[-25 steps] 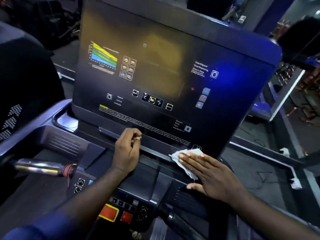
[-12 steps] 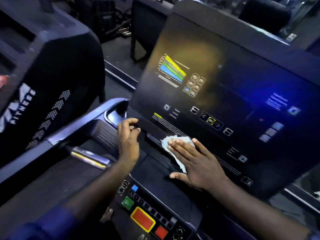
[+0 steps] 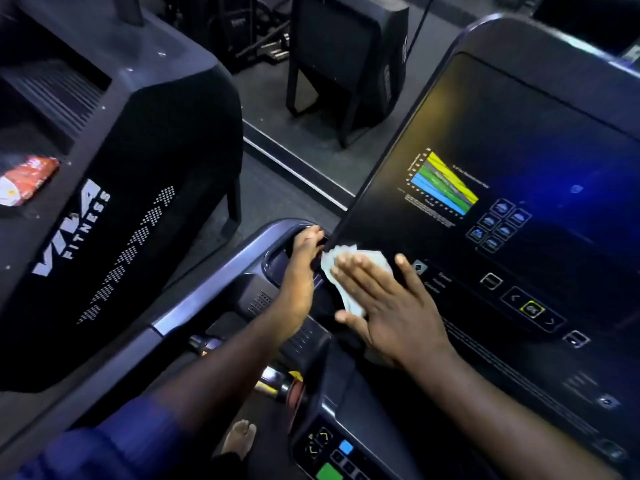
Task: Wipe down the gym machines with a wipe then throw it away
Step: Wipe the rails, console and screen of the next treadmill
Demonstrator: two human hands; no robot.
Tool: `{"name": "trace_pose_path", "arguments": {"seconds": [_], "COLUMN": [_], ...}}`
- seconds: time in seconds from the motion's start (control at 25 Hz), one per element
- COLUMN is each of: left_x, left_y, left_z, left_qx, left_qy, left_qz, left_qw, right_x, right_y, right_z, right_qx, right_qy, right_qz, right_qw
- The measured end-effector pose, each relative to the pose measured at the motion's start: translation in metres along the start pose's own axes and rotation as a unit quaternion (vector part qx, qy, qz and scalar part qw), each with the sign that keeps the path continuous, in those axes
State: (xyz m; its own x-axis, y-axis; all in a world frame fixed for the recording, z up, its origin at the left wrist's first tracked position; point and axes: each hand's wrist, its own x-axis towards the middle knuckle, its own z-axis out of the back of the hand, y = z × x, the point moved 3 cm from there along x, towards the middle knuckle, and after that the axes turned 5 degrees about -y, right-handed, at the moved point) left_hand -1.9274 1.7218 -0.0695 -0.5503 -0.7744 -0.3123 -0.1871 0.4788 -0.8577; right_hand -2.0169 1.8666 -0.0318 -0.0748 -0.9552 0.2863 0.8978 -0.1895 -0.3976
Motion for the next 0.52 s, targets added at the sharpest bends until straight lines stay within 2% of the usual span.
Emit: {"name": "trace_pose_path", "arguments": {"seconds": [0.12, 0.28, 0.36, 0.44, 0.52], "left_x": [0.016, 0.027, 0.030, 0.037, 0.038], "left_y": [-0.010, -0.047, -0.062, -0.079, -0.103], "left_z": [-0.012, -0.033, -0.049, -0.066, -0.084], "left_qx": [-0.026, -0.020, -0.026, -0.016, -0.009], "left_qy": [0.069, 0.114, 0.164, 0.209, 0.226], "left_qz": [0.039, 0.044, 0.030, 0.010, 0.026], "left_qw": [0.997, 0.992, 0.986, 0.978, 0.974], "right_x": [0.045, 0.026, 0.045, 0.075, 0.081], "right_y": [0.020, 0.008, -0.014, -0.022, -0.018], "right_z": [-0.008, 0.004, 0.021, 0.034, 0.035], "right_qx": [-0.016, -0.072, -0.096, -0.058, -0.064], "right_qy": [0.015, -0.021, -0.047, -0.060, -0.068], "right_qz": [-0.063, -0.067, -0.136, -0.230, -0.224], "right_qw": [0.998, 0.995, 0.985, 0.970, 0.970]}}
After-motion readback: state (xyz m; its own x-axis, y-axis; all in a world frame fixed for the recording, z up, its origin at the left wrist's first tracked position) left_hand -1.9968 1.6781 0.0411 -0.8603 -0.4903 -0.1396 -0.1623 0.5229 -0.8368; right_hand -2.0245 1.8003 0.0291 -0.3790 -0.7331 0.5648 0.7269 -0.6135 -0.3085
